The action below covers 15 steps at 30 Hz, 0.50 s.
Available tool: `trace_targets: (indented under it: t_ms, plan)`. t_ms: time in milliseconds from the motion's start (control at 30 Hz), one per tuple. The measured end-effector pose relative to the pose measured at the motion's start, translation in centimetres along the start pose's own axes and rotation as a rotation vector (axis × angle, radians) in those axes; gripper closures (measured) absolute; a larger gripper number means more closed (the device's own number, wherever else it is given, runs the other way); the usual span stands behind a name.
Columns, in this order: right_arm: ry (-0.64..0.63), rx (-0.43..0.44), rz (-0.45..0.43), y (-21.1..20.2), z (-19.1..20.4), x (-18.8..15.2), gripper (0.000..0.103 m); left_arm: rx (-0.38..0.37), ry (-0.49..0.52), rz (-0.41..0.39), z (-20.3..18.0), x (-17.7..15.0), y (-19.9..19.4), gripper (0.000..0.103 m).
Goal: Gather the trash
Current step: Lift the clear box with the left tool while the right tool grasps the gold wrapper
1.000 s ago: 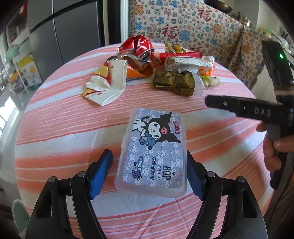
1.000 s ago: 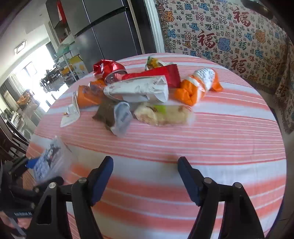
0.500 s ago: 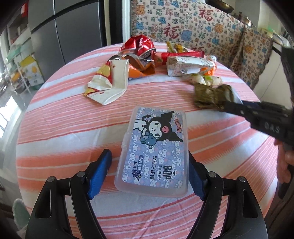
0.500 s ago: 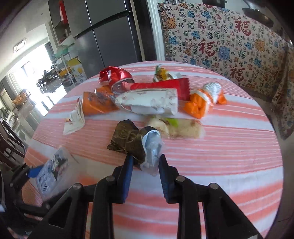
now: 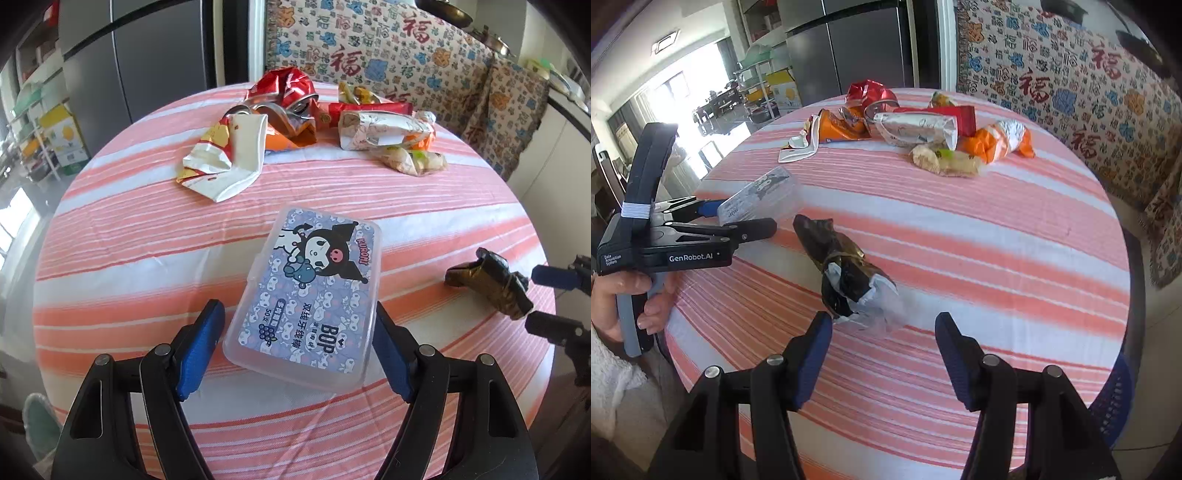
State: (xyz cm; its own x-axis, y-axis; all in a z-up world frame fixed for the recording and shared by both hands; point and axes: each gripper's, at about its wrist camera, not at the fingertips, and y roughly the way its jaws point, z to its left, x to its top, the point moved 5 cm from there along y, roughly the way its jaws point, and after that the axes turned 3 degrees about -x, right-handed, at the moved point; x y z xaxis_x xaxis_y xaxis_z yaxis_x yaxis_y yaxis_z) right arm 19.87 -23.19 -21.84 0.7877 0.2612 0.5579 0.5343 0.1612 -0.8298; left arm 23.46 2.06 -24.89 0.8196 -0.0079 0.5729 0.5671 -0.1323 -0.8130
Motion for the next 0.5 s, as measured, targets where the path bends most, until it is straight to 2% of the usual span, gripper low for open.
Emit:
trace_targets:
  t_ms: [167,267,433,500]
  plan:
    - [-0.101,0.036,0.019,-1.0,1.0,0.8,0.042,-0.051,-0.009,0.016,0.4,-0.1,-0.5,0.023]
    - [-0.181,0.009,0.026,-1.1,2.0,1.3,0.042,-0.075,-0.012,0.021,0.5,-0.2,-0.7,0.023]
    - [-0.266,0.059,0.095,-0.3,3.4,1.9,0.042,-0.128,0.021,0.015,-0.2,-0.1,-1.2,0.021]
    - [-0.313,0.054,0.109,0.1,4.3,2.1,0.042,-0.122,0.04,0.022,-0.4,0.1,-1.0,0.019]
